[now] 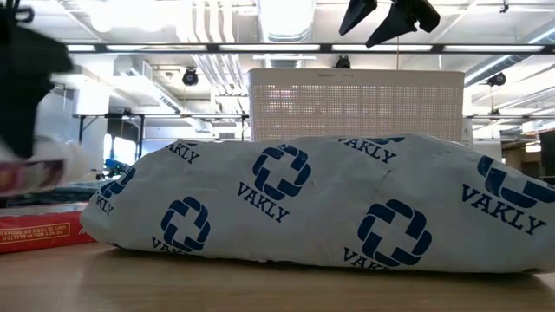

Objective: Pick & place medical supplies in basket/bin
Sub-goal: Put the white pill bottle into the white bin, then put the medicine box into the white bin

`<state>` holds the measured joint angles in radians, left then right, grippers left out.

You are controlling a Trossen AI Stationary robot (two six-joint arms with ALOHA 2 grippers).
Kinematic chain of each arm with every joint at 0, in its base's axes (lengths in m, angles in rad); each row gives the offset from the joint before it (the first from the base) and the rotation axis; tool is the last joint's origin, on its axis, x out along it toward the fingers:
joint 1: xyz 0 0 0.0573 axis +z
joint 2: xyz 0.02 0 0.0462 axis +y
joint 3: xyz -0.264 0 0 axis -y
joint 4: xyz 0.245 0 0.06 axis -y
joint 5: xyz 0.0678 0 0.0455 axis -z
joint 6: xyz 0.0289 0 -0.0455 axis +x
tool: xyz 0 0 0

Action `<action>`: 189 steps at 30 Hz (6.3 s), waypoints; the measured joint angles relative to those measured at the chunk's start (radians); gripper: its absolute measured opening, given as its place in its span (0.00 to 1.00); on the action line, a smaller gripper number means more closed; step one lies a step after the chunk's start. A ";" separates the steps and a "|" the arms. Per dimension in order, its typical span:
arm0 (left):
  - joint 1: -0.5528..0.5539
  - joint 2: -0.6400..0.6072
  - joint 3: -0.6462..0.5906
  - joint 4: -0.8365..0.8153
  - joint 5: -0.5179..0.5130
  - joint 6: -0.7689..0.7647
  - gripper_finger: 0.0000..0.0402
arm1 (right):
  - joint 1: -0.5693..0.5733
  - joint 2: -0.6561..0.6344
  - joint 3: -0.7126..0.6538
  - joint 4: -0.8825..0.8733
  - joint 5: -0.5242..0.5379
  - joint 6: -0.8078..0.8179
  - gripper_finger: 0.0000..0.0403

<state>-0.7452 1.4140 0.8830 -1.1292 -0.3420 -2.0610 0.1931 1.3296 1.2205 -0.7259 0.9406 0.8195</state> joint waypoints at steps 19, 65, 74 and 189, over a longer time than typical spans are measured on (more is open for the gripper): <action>0.178 -0.217 0.259 0.011 -0.971 0.433 0.60 | 0.125 -0.188 0.000 0.143 0.004 -0.006 0.75; 1.173 0.162 0.894 0.289 0.541 1.924 0.86 | 0.237 -0.104 0.001 0.128 0.003 0.222 0.75; 0.893 -0.008 0.779 -0.080 0.441 1.883 0.87 | 0.236 -0.104 0.001 0.001 0.004 0.293 0.75; 0.458 0.121 -0.040 0.670 0.203 0.873 0.18 | 0.000 0.597 -0.063 0.516 -0.837 0.614 0.49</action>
<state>-0.2871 1.5349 0.8427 -0.4597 -0.1390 -1.1885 0.1932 1.9270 1.1572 -0.2098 0.1037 1.4334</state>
